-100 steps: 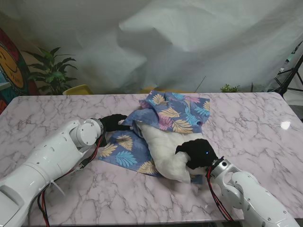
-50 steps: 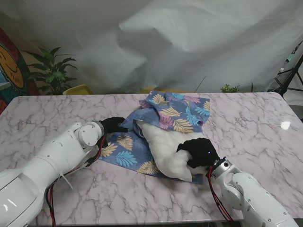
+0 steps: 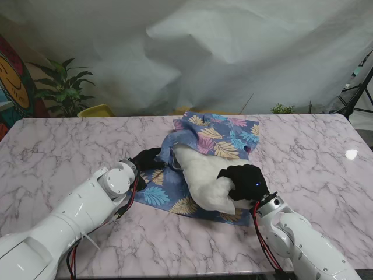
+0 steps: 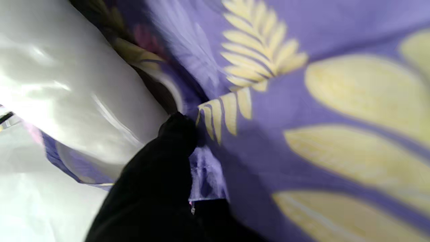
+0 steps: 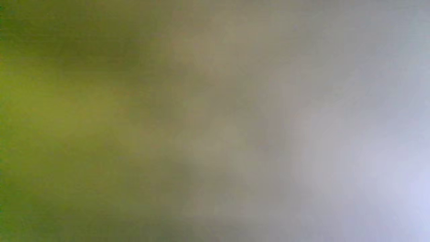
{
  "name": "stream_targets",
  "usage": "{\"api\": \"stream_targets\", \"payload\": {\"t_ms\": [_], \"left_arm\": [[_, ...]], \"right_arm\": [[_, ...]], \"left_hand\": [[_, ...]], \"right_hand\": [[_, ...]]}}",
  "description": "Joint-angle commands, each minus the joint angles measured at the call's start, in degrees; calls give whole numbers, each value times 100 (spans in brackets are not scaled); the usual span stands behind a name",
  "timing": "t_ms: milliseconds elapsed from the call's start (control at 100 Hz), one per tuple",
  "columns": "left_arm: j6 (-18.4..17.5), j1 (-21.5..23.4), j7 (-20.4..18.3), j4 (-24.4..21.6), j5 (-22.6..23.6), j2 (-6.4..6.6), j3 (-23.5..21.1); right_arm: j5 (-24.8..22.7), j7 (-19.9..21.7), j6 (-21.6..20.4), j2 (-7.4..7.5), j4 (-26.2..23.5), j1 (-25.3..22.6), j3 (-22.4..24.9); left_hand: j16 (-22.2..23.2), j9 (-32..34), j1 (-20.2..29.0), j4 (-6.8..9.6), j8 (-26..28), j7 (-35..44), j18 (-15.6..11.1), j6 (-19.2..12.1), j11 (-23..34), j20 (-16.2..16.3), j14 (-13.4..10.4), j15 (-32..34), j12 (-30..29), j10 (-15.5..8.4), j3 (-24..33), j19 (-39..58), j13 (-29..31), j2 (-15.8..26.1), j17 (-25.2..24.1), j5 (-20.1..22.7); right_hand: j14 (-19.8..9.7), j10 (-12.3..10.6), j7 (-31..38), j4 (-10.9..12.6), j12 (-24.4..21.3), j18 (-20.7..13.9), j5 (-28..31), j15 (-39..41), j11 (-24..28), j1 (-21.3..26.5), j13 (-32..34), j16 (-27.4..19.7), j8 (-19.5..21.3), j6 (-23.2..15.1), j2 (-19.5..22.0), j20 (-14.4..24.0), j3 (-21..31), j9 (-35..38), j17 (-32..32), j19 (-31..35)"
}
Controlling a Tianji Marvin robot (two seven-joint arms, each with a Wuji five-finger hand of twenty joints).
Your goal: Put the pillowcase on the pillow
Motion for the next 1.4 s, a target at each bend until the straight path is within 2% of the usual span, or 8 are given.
{"api": "stream_targets", "payload": {"t_ms": [0, 100, 230, 430, 670, 890, 1180, 1390], "left_arm": [[-42, 173, -182, -283, -96, 46, 43], [-131, 384, -88, -697, -41, 126, -35], [-217, 639, 103, -1181, 0, 175, -137], [-243, 870, 204, -1701, 108, 237, -153], [-465, 1223, 119, -2250, 29, 320, -136], [-959, 1522, 270, -2557, 137, 362, -84], [-1236, 1761, 121, -2848, 64, 448, -66], [-1439, 1889, -81, -3019, -59, 520, -21]], "right_arm": [[-14, -122, 122, -46, -137, -7, 11], [-19, -259, 296, -75, -215, -31, -15], [-131, -432, 589, -82, -326, -56, -56], [-119, -501, 913, -125, -421, -26, -187], [-89, -578, 1421, -176, -192, 284, -544], [52, -473, 1614, -223, 1, 493, -691], [344, -387, 1912, -323, 483, 915, -941], [750, -969, 2281, -567, 1044, 1273, -1160]], "left_hand": [[404, -14, 493, 268, 253, 386, -635, -163, 474, -65, 3, 699, 333, 84, -237, 803, 374, 248, 558, -134], [815, 20, 596, 303, 182, 266, -784, -98, 605, 90, -58, 1126, 446, 78, -426, 1127, 456, 349, 606, -54], [1193, 116, 805, 387, 22, 35, -858, -17, 639, 254, -106, 1280, 593, 101, -770, 1307, 543, 472, 656, 196], [1307, 184, 873, 396, -157, -156, -909, 63, 702, 306, -170, 1443, 714, 81, -842, 1415, 585, 526, 708, 492], [1367, 213, 907, 389, -108, -211, -969, 117, 713, 331, -269, 1499, 830, 34, -899, 1437, 620, 561, 745, 529], [1439, 241, 908, 377, -5, -208, -1028, 135, 742, 365, -332, 1592, 923, -9, -903, 1479, 679, 557, 813, 534], [1480, 245, 909, 376, 53, -226, -1044, 137, 746, 386, -334, 1626, 971, -5, -884, 1492, 688, 556, 828, 542], [1493, 244, 899, 367, 82, -250, -1024, 176, 739, 396, -339, 1616, 993, -4, -881, 1479, 674, 573, 805, 536]], "right_hand": [[-514, 357, 886, 343, 266, -1020, 299, 2704, 554, 1053, 609, 429, 126, -177, 657, 765, 967, 353, 577, 1999], [-536, 419, 892, 347, 279, -1022, 254, 2836, 578, 1044, 607, 476, 38, -107, 707, 811, 892, 338, 599, 2104], [-611, 497, 920, 360, 300, -1081, 190, 2996, 618, 1028, 617, 520, -91, -22, 775, 853, 790, 324, 634, 2196], [-696, 560, 956, 371, 317, -1143, 164, 3237, 656, 1015, 634, 593, -220, 42, 806, 939, 719, 316, 682, 2349], [-853, 584, 974, 376, 308, -1255, 144, 3532, 658, 998, 641, 694, -315, 79, 823, 1046, 658, 328, 728, 2495], [-907, 600, 981, 380, 313, -1305, 153, 3684, 666, 994, 647, 740, -361, 95, 830, 1107, 639, 337, 753, 2575], [-983, 626, 1002, 384, 321, -1365, 151, 3902, 677, 983, 651, 808, -394, 110, 853, 1197, 588, 356, 794, 2701], [-1031, 649, 1023, 389, 336, -1410, 168, 4027, 701, 984, 652, 845, -406, 125, 859, 1250, 572, 367, 817, 2780]]}}
